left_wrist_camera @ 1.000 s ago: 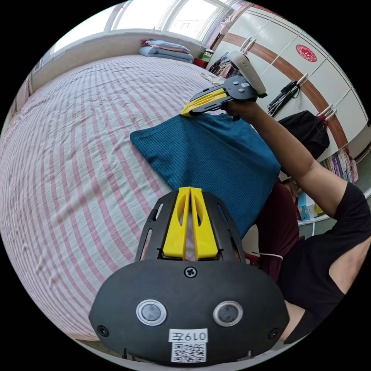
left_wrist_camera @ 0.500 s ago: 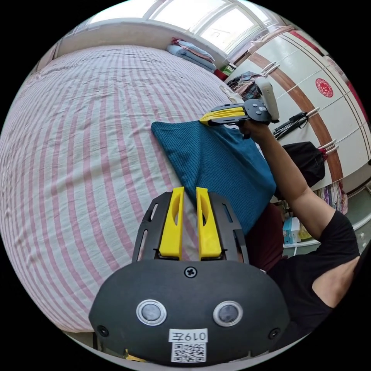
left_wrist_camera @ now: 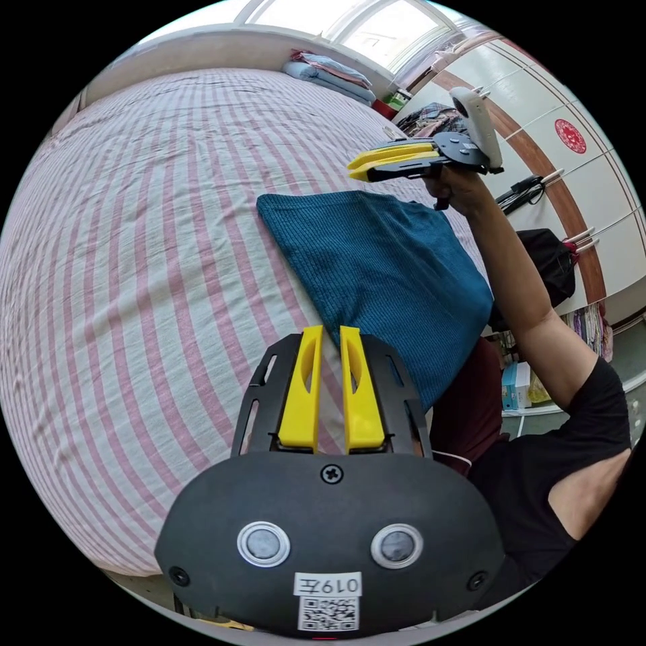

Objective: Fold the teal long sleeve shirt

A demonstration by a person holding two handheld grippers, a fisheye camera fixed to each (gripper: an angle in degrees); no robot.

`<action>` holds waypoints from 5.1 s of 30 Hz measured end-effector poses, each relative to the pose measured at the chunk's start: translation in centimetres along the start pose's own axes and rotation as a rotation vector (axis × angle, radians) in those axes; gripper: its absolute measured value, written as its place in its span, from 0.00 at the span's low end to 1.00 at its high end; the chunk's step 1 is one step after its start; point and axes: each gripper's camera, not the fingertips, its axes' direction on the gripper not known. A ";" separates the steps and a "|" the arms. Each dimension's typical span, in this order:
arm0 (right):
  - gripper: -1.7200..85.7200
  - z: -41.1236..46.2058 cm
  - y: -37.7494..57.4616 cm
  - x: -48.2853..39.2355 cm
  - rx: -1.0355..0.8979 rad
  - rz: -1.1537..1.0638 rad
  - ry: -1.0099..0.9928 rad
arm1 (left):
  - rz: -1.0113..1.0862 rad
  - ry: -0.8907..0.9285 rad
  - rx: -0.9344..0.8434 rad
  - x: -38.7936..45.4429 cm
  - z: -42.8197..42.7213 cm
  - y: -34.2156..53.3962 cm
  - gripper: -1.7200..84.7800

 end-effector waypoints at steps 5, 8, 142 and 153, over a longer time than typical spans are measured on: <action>0.06 0.7 -2.7 0.2 0.066 -0.029 -0.157 | -0.012 -0.002 0.005 -0.1 0.0 -0.5 0.03; 0.07 2.4 -4.8 -0.4 0.050 -0.072 -0.197 | -0.012 -0.007 0.003 -0.1 -0.1 -0.7 0.03; 0.02 3.6 99.8 -51.3 0.556 1.079 0.149 | -0.429 0.048 0.427 23.7 -5.8 45.4 0.06; 0.09 4.6 98.0 -50.7 0.420 1.023 0.292 | -0.453 0.020 0.449 21.9 -6.2 45.7 0.10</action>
